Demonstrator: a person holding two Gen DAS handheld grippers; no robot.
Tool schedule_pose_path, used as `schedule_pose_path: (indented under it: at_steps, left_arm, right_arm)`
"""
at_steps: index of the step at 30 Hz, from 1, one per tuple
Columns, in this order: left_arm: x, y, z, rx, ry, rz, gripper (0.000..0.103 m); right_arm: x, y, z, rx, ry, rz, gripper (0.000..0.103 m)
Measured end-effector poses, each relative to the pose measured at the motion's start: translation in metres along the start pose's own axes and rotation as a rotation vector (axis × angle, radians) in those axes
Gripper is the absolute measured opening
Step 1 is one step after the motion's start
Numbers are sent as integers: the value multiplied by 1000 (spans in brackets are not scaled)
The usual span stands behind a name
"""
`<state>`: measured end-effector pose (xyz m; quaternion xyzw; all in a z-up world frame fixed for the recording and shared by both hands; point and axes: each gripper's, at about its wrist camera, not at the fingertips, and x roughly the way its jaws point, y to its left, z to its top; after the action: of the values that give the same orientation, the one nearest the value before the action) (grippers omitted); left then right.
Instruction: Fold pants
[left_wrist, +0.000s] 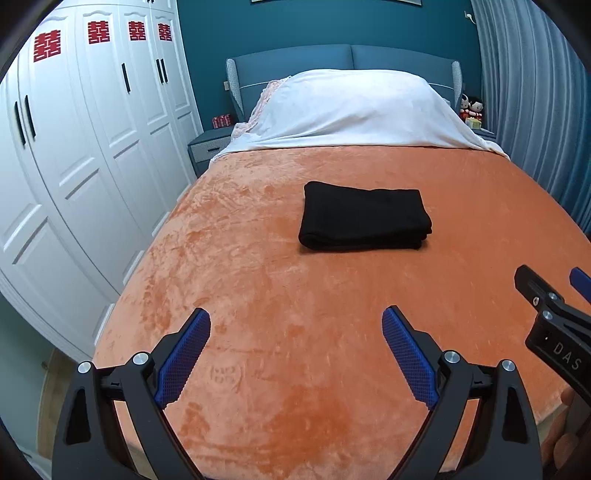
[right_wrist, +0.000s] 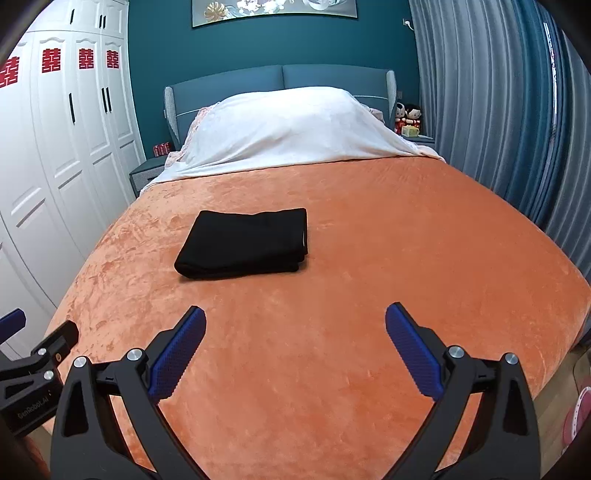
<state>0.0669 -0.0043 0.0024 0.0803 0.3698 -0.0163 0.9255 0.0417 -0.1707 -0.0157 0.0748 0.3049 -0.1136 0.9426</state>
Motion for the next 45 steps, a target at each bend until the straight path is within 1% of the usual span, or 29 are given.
schedule_pose_path:
  at_steps: [4, 13, 15, 24, 31, 36, 39, 42, 45]
  left_arm:
    - [-9, 0, -9, 8, -5, 17, 92]
    - [-8, 3, -16, 7, 38, 9, 92]
    - [-9, 1, -16, 15, 41, -7, 92]
    - [-19, -1, -14, 18, -8, -33, 92]
    - [-22, -2, -7, 28, -38, 11, 92]
    - [-24, 5, -3, 3, -41, -39, 92]
    - [-22, 7, -1, -8, -28, -65, 92]
    - [-19, 5, -4, -4, -23, -47, 92]
    - [-16, 4, -5, -3, -16, -76, 92]
  right_arm:
    - [-12, 1, -2, -14, -12, -8, 96]
    - [-29, 1, -11, -18, -11, 5, 96]
    - [-31, 1, -12, -21, -13, 7, 96]
    - [-35, -1, -12, -24, -17, 2, 96]
    - [-38, -5, -11, -24, -28, -4, 96]
    - [-40, -5, -11, -26, -30, 0, 96]
    - [-39, -4, -10, -28, -29, 1, 96]
    - [-39, -5, -10, -27, -27, 1, 96]
    - [-39, -5, -10, -28, -25, 3, 96]
